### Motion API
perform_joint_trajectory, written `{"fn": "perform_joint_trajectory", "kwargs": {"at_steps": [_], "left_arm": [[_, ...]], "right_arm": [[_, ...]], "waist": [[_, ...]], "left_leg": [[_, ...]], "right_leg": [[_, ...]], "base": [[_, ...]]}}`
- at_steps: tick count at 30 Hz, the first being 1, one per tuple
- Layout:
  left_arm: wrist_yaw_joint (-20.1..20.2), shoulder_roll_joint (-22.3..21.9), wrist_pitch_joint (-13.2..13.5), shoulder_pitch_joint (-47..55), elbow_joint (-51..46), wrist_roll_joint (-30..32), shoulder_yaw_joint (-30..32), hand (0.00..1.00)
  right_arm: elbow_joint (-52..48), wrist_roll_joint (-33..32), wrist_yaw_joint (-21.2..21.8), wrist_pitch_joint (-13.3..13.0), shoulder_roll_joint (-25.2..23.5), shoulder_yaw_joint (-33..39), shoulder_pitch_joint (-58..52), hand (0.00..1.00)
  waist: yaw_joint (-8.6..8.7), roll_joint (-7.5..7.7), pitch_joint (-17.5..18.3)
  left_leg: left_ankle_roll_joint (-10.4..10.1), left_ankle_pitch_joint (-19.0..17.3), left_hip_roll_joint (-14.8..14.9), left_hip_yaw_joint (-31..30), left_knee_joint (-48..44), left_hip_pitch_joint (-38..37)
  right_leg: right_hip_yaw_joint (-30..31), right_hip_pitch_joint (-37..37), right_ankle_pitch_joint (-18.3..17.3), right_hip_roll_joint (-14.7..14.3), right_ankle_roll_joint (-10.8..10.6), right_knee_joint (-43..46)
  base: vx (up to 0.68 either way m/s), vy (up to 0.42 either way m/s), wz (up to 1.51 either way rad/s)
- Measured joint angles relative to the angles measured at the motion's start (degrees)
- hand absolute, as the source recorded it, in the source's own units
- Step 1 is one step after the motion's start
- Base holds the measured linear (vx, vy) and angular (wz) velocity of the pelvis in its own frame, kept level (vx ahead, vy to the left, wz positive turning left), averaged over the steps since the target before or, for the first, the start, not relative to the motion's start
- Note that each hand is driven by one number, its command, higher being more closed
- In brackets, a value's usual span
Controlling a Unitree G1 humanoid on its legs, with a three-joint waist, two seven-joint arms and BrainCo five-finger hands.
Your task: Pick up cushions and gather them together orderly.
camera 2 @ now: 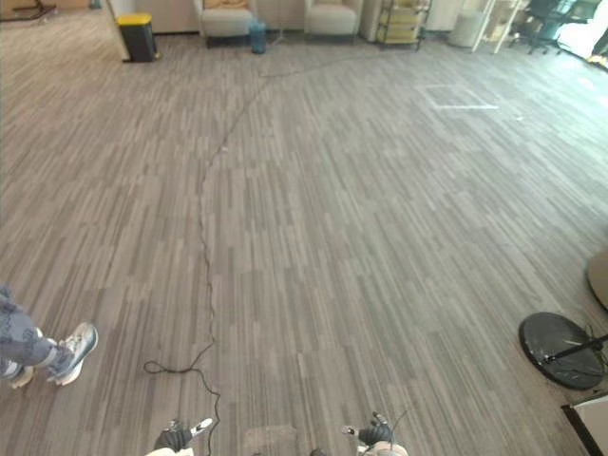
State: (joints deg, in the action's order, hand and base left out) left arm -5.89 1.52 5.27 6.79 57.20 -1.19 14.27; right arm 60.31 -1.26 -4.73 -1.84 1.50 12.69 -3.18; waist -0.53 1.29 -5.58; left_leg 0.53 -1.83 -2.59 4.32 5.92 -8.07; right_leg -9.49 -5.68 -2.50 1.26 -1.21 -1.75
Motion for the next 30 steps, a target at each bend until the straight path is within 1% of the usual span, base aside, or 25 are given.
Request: {"fn": "perform_joint_trajectory", "kwargs": {"at_steps": [2, 8, 12, 17, 27, 30], "left_arm": [[0.00, 0.25, -0.16, -0.53, 0.83, 0.02, -0.09, 0.00], [0.01, 0.51, -0.61, -0.71, 0.92, 0.06, -0.76, 0.00], [0.00, 0.91, -0.62, -0.98, 1.54, 0.06, -2.02, 0.00], [0.15, 1.13, -0.64, -1.11, 1.94, 0.08, -2.46, 0.00], [1.14, 1.72, -0.66, -1.33, 2.00, 1.07, -3.42, 0.00], [1.18, 2.02, -0.70, -1.53, 2.11, 1.15, -4.27, 0.00]], "right_arm": [[1.46, -1.33, -0.12, 0.09, -0.30, 1.13, 0.78, 0.00], [1.85, -2.23, -0.14, 0.16, -0.52, 2.59, 0.92, 0.00], [1.85, -3.50, -0.15, 0.12, -0.43, 2.77, 0.87, 0.00], [1.85, -3.75, -0.14, 0.07, -0.43, 2.74, 0.85, 0.00], [2.49, -3.73, -0.15, 0.03, -0.45, 2.34, 1.01, 0.00], [3.63, -3.72, -0.18, -0.40, -0.42, 2.32, 1.54, 0.00]], "waist": [[0.02, 0.03, -0.03], [0.01, -0.02, -0.07], [0.04, -0.13, -0.22], [0.09, -0.08, -0.21], [0.10, 0.32, -0.06], [0.15, 0.48, 0.04]], "left_leg": [[0.00, 0.00, -0.10, -0.43, -0.01, 0.00], [0.33, 0.22, -0.16, -1.68, 0.00, 0.06], [0.83, 0.70, -0.45, -2.47, 0.16, 0.02], [1.07, 0.86, -0.84, -3.24, 0.35, 0.03], [1.24, 0.94, -1.55, -3.26, 0.04, 0.10], [1.24, 0.94, -1.58, -3.24, 0.04, 0.07]], "right_leg": [[-0.76, -0.27, 0.00, 0.17, -0.01, -0.08], [-1.66, -0.40, -0.12, 0.29, -0.15, 0.23], [-2.32, -0.32, -1.10, 0.77, -0.24, 1.59], [-2.71, -0.31, -1.48, 1.14, -0.79, 1.58], [-2.97, -0.47, -1.28, 1.64, -0.89, 1.33], [-2.95, -0.50, -1.27, 1.67, -0.90, 1.33]], "base": [[0.02, -0.005, 0.11], [-0.03, -0.013, 0.10], [-0.07, -0.013, 0.10], [-0.05, 0.003, 0.06], [0.02, 0.013, 0.02], [0.00, 0.000, 0.00]]}}
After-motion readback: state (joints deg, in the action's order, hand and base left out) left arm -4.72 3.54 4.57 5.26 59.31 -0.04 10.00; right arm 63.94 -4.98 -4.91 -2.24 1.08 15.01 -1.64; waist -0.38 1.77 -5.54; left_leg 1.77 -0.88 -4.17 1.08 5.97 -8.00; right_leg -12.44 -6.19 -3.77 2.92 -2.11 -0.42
